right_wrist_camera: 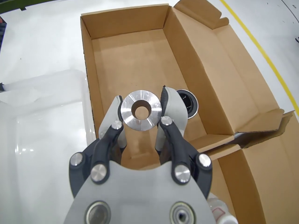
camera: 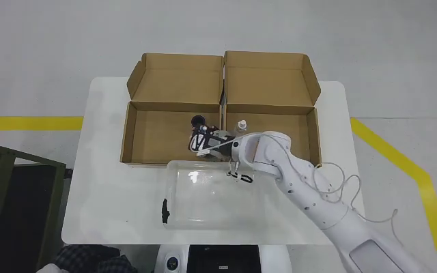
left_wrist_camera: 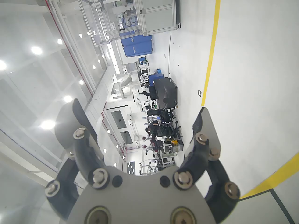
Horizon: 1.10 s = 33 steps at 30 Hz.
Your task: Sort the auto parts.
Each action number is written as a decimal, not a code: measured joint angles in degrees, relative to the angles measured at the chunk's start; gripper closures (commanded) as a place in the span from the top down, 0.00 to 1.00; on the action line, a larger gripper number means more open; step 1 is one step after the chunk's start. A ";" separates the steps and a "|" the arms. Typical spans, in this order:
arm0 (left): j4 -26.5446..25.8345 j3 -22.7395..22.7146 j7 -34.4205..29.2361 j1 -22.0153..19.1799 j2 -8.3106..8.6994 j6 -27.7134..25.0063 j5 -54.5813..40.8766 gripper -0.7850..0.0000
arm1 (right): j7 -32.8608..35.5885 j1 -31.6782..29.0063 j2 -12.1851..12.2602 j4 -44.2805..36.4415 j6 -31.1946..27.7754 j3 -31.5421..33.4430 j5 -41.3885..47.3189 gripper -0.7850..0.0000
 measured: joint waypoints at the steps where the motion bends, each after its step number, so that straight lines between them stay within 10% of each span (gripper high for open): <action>1: 0.00 0.00 0.00 0.00 0.00 0.00 0.00 1.00 | 0.33 0.60 -0.27 0.74 -0.15 -0.61 -0.12 0.00; 33: 0.00 0.00 0.00 0.00 0.00 0.00 0.00 1.00 | 4.27 7.65 -4.65 12.98 -2.33 -6.78 -3.43 0.07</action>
